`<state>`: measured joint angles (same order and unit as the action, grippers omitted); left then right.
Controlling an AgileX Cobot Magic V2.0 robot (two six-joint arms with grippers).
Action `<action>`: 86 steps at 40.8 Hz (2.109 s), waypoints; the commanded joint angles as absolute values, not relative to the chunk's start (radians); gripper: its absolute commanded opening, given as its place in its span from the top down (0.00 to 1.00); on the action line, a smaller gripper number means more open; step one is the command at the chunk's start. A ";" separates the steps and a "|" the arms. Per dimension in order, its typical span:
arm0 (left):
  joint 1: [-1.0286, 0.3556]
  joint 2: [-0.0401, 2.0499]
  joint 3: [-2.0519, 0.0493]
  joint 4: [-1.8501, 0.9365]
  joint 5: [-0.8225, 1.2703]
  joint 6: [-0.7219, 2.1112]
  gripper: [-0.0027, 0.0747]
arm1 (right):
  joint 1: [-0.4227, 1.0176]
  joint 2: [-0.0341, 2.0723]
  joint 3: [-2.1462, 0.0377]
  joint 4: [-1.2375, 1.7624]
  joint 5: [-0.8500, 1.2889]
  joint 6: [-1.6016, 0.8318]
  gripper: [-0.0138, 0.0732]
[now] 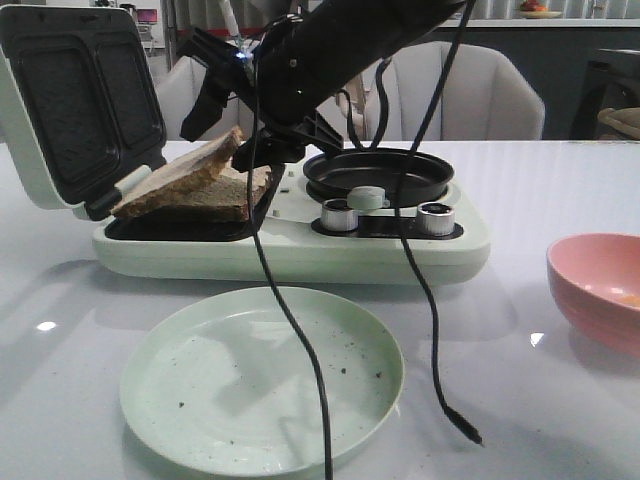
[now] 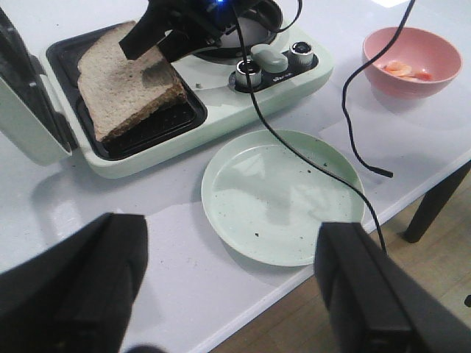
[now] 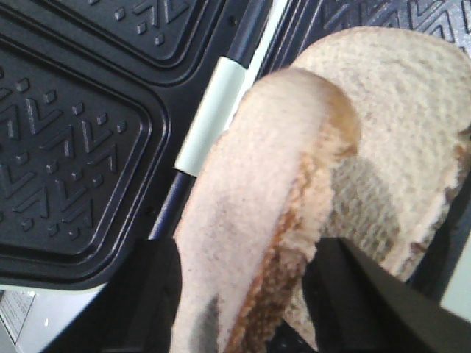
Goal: Make breakfast with bread and shrimp
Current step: 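Carry the slice over and lay it on the first slice, then withdraw the right gripper away from the sandwich maker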
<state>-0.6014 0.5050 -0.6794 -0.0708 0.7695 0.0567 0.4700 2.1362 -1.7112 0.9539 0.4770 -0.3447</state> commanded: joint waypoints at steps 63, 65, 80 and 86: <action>-0.603 0.508 -0.705 -0.042 0.674 0.052 0.28 | 0.359 0.679 -0.753 0.000 0.862 -0.025 0.26; -0.603 0.508 -0.705 -0.042 0.674 0.052 0.28 | 0.359 0.667 -0.751 0.000 0.868 -0.025 0.26; -0.603 0.565 -0.722 -0.030 0.759 0.052 0.51 | 0.359 0.661 -0.751 0.000 0.870 -0.025 0.26; -0.603 0.647 -0.722 -0.027 0.777 0.052 0.72 | 0.359 0.661 -0.751 0.000 0.870 -0.025 0.26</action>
<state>-0.6014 0.6036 -0.6852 -0.0293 0.8262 0.0567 0.3623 0.6637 -0.7280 0.0087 0.9231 -0.0273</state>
